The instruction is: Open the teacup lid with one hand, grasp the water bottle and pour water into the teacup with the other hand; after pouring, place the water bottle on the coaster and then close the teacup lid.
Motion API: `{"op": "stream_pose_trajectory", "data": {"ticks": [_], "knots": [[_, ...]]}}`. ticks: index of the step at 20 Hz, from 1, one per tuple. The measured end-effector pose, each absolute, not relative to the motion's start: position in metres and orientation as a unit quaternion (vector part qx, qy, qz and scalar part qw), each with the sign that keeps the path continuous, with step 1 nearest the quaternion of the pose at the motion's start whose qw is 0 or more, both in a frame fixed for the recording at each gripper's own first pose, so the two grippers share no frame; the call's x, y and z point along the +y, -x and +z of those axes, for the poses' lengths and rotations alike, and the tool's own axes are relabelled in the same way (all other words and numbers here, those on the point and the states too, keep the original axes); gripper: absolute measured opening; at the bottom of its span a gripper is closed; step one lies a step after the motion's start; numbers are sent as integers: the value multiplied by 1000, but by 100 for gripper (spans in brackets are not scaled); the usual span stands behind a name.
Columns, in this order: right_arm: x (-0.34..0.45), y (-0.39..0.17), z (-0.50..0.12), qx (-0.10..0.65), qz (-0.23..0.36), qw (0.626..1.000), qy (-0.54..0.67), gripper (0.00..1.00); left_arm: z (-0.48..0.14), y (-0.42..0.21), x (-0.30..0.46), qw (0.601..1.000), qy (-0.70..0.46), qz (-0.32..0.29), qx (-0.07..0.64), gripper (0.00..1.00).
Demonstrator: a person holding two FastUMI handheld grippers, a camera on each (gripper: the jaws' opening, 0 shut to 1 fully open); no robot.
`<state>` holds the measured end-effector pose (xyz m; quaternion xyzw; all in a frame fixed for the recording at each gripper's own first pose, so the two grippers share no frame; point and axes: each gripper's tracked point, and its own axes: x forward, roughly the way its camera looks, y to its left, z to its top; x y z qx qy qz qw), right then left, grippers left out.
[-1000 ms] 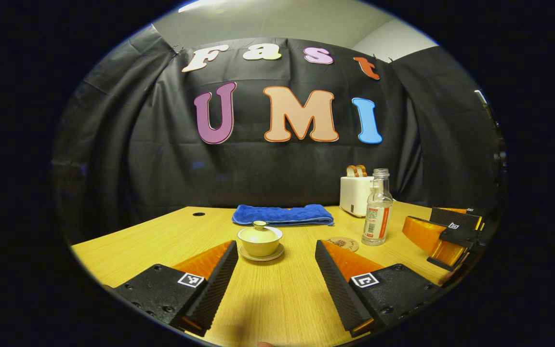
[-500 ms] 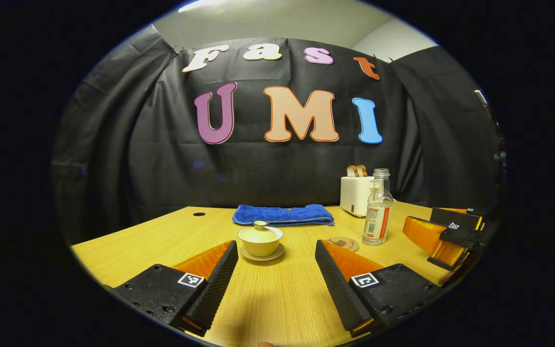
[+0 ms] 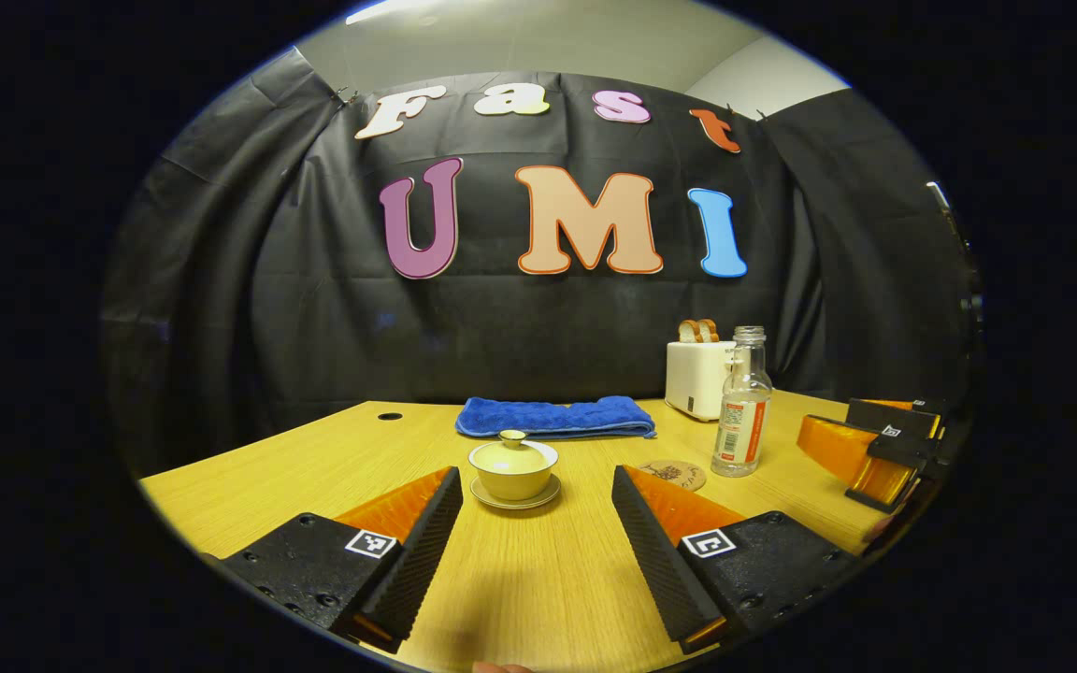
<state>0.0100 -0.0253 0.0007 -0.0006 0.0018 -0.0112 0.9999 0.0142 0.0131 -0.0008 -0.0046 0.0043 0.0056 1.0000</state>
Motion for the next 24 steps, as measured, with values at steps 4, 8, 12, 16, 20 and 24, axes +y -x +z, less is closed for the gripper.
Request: {"op": "stream_pose_trajectory", "data": {"ticks": [4, 8, 12, 16, 20, 24], "knots": [[-51, -19, 1, 2, -31, 1000, 1, 95, -16, -42, 29, 998, 34, 1, 53, 94], [-76, -25, 2, 1, -52, 999, 2, 98, 8, -72, 58, 998, 27, 23, 60, 95], [-98, -31, 3, -1, -72, 997, 4, 96, 28, -108, 63, 996, 36, 19, 78, 95], [-109, -31, 3, -1, -81, 997, 4, 96, 30, -139, 52, 995, 5, 15, 95, 95], [-111, -31, 3, -1, -81, 997, 4, 95, 11, -159, 43, 992, 3, 12, 125, 95], [-114, -31, 3, 0, -81, 997, 4, 95, -1, -162, 51, 991, 13, 33, 129, 96]]}}
